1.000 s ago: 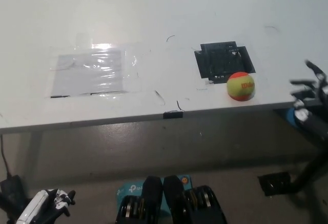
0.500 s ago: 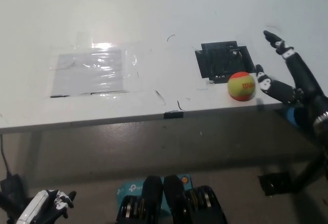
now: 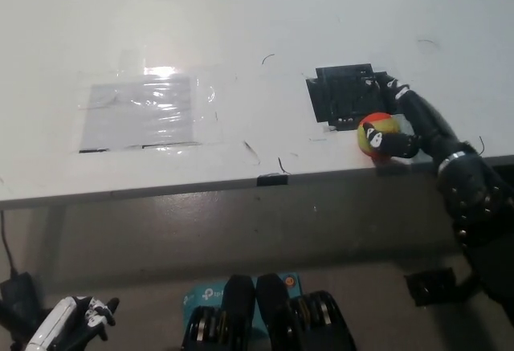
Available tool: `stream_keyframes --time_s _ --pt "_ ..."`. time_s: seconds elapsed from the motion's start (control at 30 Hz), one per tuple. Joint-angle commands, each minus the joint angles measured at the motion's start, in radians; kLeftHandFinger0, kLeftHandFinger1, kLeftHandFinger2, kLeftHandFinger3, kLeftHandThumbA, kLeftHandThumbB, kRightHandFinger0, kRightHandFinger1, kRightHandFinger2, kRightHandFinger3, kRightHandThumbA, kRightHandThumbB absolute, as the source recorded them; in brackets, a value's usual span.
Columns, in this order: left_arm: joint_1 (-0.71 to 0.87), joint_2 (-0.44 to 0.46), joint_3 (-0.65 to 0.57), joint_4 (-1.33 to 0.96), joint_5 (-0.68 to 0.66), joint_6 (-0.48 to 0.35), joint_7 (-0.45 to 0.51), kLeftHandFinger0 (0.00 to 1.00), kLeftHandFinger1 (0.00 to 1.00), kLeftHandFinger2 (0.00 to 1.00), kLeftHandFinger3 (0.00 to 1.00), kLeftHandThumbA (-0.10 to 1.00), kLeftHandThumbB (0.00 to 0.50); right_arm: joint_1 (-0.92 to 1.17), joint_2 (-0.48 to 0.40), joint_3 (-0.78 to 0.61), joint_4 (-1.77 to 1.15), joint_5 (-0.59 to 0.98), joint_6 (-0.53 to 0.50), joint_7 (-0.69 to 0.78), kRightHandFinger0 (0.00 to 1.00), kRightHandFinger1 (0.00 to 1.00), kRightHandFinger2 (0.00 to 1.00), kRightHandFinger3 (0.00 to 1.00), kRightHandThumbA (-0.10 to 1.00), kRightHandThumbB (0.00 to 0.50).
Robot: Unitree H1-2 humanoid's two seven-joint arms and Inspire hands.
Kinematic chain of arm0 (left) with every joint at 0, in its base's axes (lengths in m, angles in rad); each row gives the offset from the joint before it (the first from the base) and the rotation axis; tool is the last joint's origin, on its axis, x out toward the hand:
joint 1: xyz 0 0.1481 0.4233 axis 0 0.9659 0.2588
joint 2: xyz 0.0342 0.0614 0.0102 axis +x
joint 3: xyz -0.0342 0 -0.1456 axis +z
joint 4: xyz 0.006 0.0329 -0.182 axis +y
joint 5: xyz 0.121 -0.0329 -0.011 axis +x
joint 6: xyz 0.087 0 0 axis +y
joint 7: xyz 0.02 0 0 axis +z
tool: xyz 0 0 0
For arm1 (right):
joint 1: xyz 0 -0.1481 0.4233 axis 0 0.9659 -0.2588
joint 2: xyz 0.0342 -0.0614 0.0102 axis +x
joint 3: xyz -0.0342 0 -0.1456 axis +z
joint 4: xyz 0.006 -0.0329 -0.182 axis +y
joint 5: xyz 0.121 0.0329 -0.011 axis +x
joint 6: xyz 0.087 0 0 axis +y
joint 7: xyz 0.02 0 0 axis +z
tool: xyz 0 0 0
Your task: The robot uses right hand to squeeze a small tennis ball placed on the black area of the table
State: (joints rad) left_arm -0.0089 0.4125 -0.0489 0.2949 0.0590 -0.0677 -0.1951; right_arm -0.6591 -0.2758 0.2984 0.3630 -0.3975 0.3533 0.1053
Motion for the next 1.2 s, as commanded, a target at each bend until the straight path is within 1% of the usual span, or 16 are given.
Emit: stream_keyframes --time_s 0.0,0.17,0.43,0.5,0.53,0.57,0.6,0.63,0.67,0.73,0.77,0.8,0.87,0.93,1.07,1.17 --pt "-0.01 0.016 0.008 -0.017 0.017 -0.005 0.001 0.12 0.1 0.29 0.36 0.68 0.46 -0.054 0.019 0.012 0.082 -0.054 -0.081 -0.077 1.0 1.0 1.0 1.0 0.53 0.43" --pt "-0.024 0.014 0.01 -0.006 0.009 -0.039 -0.007 0.1 0.1 0.28 0.4 0.65 0.42 -0.052 0.069 0.026 0.159 -0.069 -0.116 -0.115 1.0 1.0 1.0 1.0 0.51 0.424" --pt "-0.034 0.019 0.009 -0.028 0.016 -0.002 -0.013 0.13 0.1 0.26 0.37 0.68 0.465 -0.027 0.118 0.028 0.262 -0.061 -0.164 -0.14 1.0 1.0 1.0 1.0 0.44 0.386" --pt "-0.034 0.019 0.008 -0.031 0.024 0.003 -0.008 0.19 0.1 0.25 0.37 0.67 0.458 -0.02 0.12 0.03 0.283 -0.047 -0.191 -0.119 1.0 1.0 1.0 1.0 0.42 0.338" --pt "-0.038 0.019 0.007 -0.031 0.025 0.007 -0.009 0.2 0.11 0.27 0.37 0.69 0.476 -0.011 0.118 0.032 0.3 -0.038 -0.242 -0.121 1.0 1.0 1.0 1.0 0.3 0.255" --pt "-0.039 0.019 0.007 -0.031 0.025 0.007 -0.009 0.21 0.11 0.28 0.37 0.69 0.482 -0.01 0.118 0.032 0.304 -0.037 -0.251 -0.121 0.75 0.92 1.0 1.0 0.32 0.294" --pt "-0.039 0.017 0.007 -0.03 0.019 -0.002 -0.012 0.2 0.11 0.27 0.37 0.68 0.471 -0.002 0.118 0.03 0.317 -0.028 -0.293 -0.126 0.58 0.61 0.88 1.0 0.25 0.253" --pt "-0.04 0.017 0.005 -0.032 0.019 0.0 -0.015 0.2 0.13 0.29 0.37 0.67 0.463 0.004 0.121 0.043 0.33 -0.046 -0.296 -0.137 0.12 0.15 0.42 1.0 0.1 0.112" --pt "-0.038 0.018 0.003 -0.036 0.021 0.006 -0.018 0.2 0.13 0.3 0.37 0.67 0.468 0.013 0.121 0.057 0.337 -0.067 -0.311 -0.156 0.0 0.01 0.19 1.0 -0.05 0.027" --pt "-0.038 0.019 0.0 -0.037 0.024 0.009 -0.02 0.19 0.12 0.29 0.37 0.67 0.465 0.025 0.117 0.085 0.355 -0.111 -0.381 -0.223 0.0 0.0 0.05 1.0 -0.1 0.0" --pt "-0.038 0.019 0.0 -0.039 0.025 0.01 -0.019 0.18 0.12 0.29 0.38 0.67 0.464 0.03 0.123 0.085 0.379 -0.116 -0.435 -0.272 0.0 0.0 0.01 0.89 -0.1 0.0" --pt "-0.038 0.019 0.0 -0.039 0.028 0.009 -0.019 0.2 0.13 0.29 0.38 0.67 0.462 0.037 0.128 0.101 0.397 -0.162 -0.45 -0.364 0.0 0.02 0.04 0.35 -0.1 0.0" --pt "-0.038 0.02 -0.002 -0.044 0.038 0.021 -0.015 0.24 0.15 0.29 0.38 0.68 0.465 0.041 0.138 0.109 0.416 -0.202 -0.458 -0.472 0.0 0.21 0.4 0.09 -0.1 0.0" --pt "-0.036 0.021 -0.005 -0.039 0.036 0.005 -0.021 0.2 0.14 0.3 0.4 0.69 0.463 0.051 0.143 0.104 0.416 -0.217 -0.452 -0.536 0.0 0.35 0.65 0.18 -0.1 0.007" --pt "-0.029 0.024 -0.004 -0.048 0.039 0.002 -0.021 0.16 0.12 0.28 0.41 0.68 0.452 0.06 0.141 0.094 0.426 -0.238 -0.489 -0.641 0.0 0.22 0.58 0.41 -0.1 0.075" --pt "-0.015 0.027 -0.004 -0.041 0.036 -0.003 -0.025 0.18 0.13 0.29 0.41 0.67 0.451 0.065 0.152 0.075 0.477 -0.233 -0.558 -0.743 0.0 0.17 0.56 0.46 -0.1 0.157"
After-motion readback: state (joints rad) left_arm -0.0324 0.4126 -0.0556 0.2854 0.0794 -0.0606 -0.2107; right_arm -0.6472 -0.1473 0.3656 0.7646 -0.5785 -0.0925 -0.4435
